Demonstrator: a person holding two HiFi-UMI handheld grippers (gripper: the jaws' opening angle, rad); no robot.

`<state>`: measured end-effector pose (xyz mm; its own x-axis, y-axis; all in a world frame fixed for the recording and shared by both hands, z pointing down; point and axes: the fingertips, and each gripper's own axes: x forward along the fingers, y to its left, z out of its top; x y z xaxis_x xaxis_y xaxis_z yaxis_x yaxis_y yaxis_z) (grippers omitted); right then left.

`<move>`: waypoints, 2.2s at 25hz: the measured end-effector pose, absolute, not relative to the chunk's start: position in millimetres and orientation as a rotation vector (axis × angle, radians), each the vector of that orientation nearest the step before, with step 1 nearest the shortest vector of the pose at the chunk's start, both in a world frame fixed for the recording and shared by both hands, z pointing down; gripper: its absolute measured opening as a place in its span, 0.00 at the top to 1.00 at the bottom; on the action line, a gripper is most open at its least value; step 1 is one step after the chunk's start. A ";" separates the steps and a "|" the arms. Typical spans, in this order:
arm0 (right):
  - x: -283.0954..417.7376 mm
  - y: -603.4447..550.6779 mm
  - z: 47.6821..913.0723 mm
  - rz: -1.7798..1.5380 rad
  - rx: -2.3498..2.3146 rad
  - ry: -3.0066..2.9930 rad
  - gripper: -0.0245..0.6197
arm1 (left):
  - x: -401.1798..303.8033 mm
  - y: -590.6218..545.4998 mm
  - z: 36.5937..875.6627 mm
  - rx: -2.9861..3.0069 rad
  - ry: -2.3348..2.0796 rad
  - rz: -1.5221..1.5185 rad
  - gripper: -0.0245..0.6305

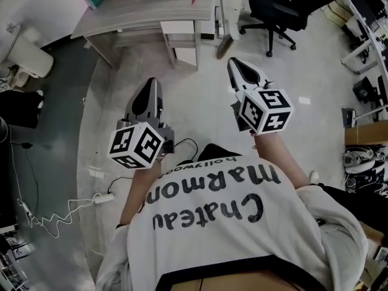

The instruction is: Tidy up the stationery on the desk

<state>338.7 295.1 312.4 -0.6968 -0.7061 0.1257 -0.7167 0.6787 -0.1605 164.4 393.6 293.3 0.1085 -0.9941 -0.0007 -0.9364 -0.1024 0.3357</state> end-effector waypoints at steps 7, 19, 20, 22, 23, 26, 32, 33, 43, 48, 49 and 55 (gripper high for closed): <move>310.9 277.0 337.4 0.340 1.118 -2.792 0.95 | 152.9 375.7 315.7 2.101 -1.881 -0.280 0.94; 265.1 153.1 340.0 0.358 1.004 -2.813 0.95 | 135.6 253.1 312.1 2.101 -1.865 -0.289 0.94; 263.3 141.8 338.3 0.358 1.000 -2.815 0.95 | 133.6 241.6 312.0 2.094 -1.863 -0.293 0.94; 260.9 120.4 335.9 0.357 0.991 -2.817 0.95 | 130.3 219.2 310.3 2.083 -1.863 -0.306 0.94; 260.7 110.1 335.6 0.358 0.989 -2.815 0.95 | 130.3 208.2 309.2 2.082 -1.862 -0.312 0.94; 264.0 80.9 335.6 0.381 0.988 -2.814 0.94 | 135.5 177.2 307.2 2.086 -1.849 -0.324 0.94; 272.4 35.1 328.6 0.373 0.985 -2.835 0.95 | 145.4 129.4 300.5 2.107 -1.853 -0.337 0.94; 274.0 28.9 328.2 0.374 0.988 -2.836 0.95 | 147.3 123.4 300.9 2.109 -1.850 -0.333 0.94; 286.7 -2.9 351.3 0.466 0.991 -2.811 0.95 | 165.8 85.6 321.9 2.105 -1.790 -0.273 0.94; 275.0 -17.4 359.9 0.521 0.998 -2.805 0.95 | 152.4 70.1 326.2 2.105 -1.778 -0.264 0.94; 270.5 -22.4 359.9 0.519 0.999 -2.805 0.95 | 149.2 63.6 326.8 2.110 -1.767 -0.264 0.94; 249.1 -59.1 361.6 0.518 1.030 -2.784 0.95 | 130.9 19.7 324.7 2.154 -1.712 -0.276 0.94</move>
<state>249.1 -59.1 361.6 -0.7591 -0.6070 0.2351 -0.6509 0.7085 -0.2725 130.9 19.7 324.7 0.2412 -0.9674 0.0778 -0.8940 -0.1903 0.4056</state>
